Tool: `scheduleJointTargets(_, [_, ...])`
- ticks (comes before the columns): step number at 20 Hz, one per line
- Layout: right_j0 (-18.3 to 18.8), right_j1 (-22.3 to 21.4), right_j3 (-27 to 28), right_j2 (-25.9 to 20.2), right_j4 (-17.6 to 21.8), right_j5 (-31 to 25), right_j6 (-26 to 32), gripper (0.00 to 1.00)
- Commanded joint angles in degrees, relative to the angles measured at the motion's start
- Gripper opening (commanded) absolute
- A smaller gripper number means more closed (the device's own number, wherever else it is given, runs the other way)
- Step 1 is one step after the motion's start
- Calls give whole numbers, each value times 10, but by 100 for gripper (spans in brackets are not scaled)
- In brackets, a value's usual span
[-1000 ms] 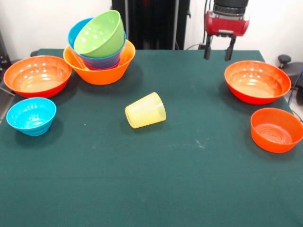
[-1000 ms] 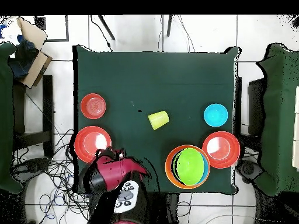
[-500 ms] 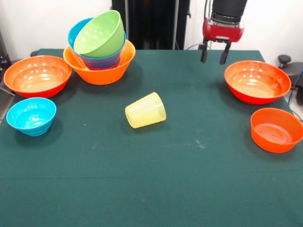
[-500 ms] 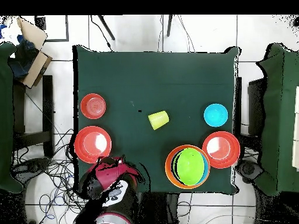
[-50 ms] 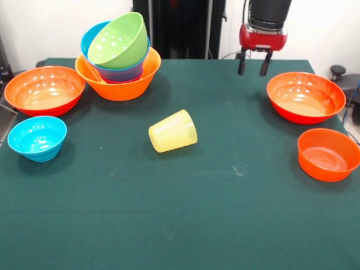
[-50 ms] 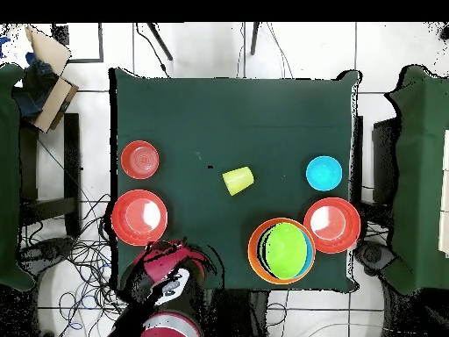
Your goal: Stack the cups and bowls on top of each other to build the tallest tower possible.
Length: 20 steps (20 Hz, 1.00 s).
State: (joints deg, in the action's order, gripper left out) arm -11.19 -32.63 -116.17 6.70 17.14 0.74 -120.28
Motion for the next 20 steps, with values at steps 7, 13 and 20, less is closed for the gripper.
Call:
scheduleJointTargets(7, [26, -52, 4, -109, 60, -48, 5, 100])
scheduleJointTargets(13, [46, -95, -5, -136, 40, -94, 5, 100])
scheduleJointTargets(20, [74, -117, 15, -161, 24, -156, 14, 100])
